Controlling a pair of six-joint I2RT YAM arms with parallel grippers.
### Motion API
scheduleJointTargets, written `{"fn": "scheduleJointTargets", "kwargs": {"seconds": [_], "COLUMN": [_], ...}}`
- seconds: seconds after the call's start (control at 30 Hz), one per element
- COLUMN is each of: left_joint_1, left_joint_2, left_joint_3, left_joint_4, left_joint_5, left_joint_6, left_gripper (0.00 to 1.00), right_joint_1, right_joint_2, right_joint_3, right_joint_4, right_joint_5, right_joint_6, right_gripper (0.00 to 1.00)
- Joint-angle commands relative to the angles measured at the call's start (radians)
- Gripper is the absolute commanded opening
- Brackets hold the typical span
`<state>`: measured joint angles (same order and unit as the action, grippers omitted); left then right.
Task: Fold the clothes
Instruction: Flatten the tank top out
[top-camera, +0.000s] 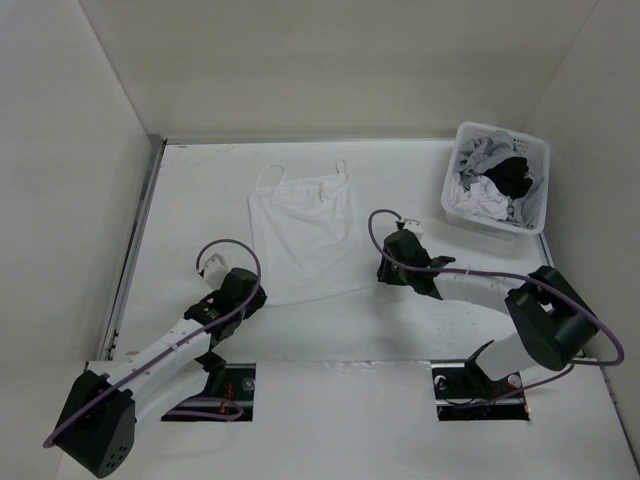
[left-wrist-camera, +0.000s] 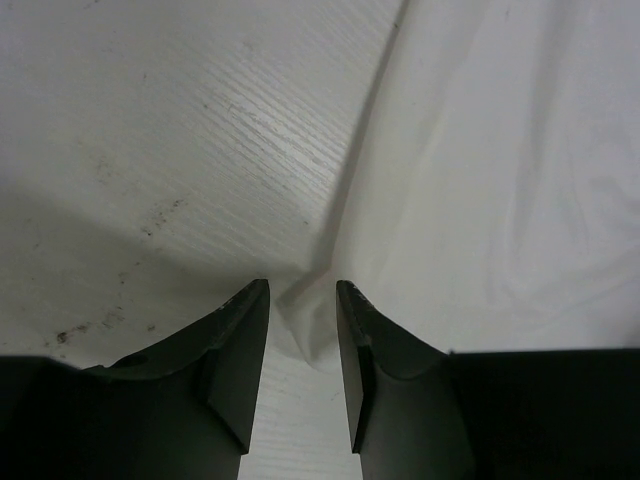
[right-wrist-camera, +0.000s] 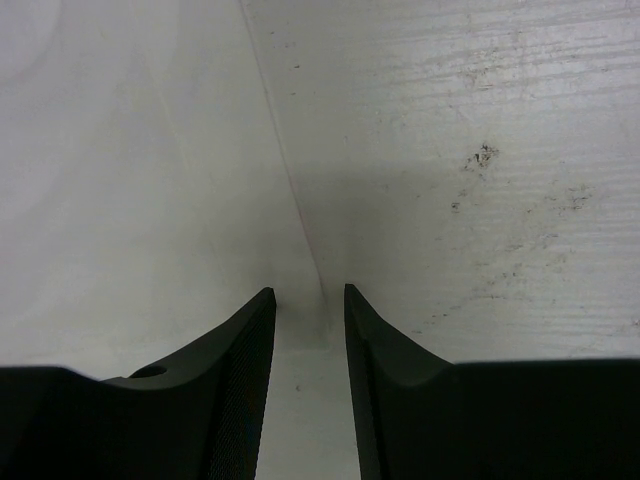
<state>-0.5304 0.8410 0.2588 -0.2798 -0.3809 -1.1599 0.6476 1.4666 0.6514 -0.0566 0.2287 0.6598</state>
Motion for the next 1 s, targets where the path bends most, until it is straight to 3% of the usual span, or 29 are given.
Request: {"fn": "scheduleJointTargets", "kwargs": {"seconds": [0.0,0.33,0.53,0.77,0.97], "left_joint_1": [0.007,0.014,-0.012,-0.015,-0.047], "left_joint_2": [-0.003,0.015,-0.074,0.009,0.109], "left_joint_3": [-0.012,0.002,-0.021,0.022,0.049], "left_joint_4": [-0.008,-0.073,-0.087,-0.137,-0.065], "left_joint_5": [0.063,0.070,0.021,0.011,0.028], "left_joint_6": [0.022,0.005,-0.046,-0.052,-0.040], "left_gripper": [0.31,0.18,0.29,0.14,0.27], "right_joint_1": [-0.001,0.005,0.010,0.011,0.014], "right_joint_2": [-0.031,-0.075,-0.104,-0.109,-0.134], "right_joint_3": [-0.010,-0.039,-0.045,-0.048,-0.061], "right_joint_4": [0.006,0.011,0.018,0.024,0.031], "right_joint_5": [0.012,0.008,0.011,0.006,0.004], "right_joint_6": [0.024,0.043,0.038,0.037,0.035], "right_gripper": [0.38,0.35,0.36,0.35,0.36]}}
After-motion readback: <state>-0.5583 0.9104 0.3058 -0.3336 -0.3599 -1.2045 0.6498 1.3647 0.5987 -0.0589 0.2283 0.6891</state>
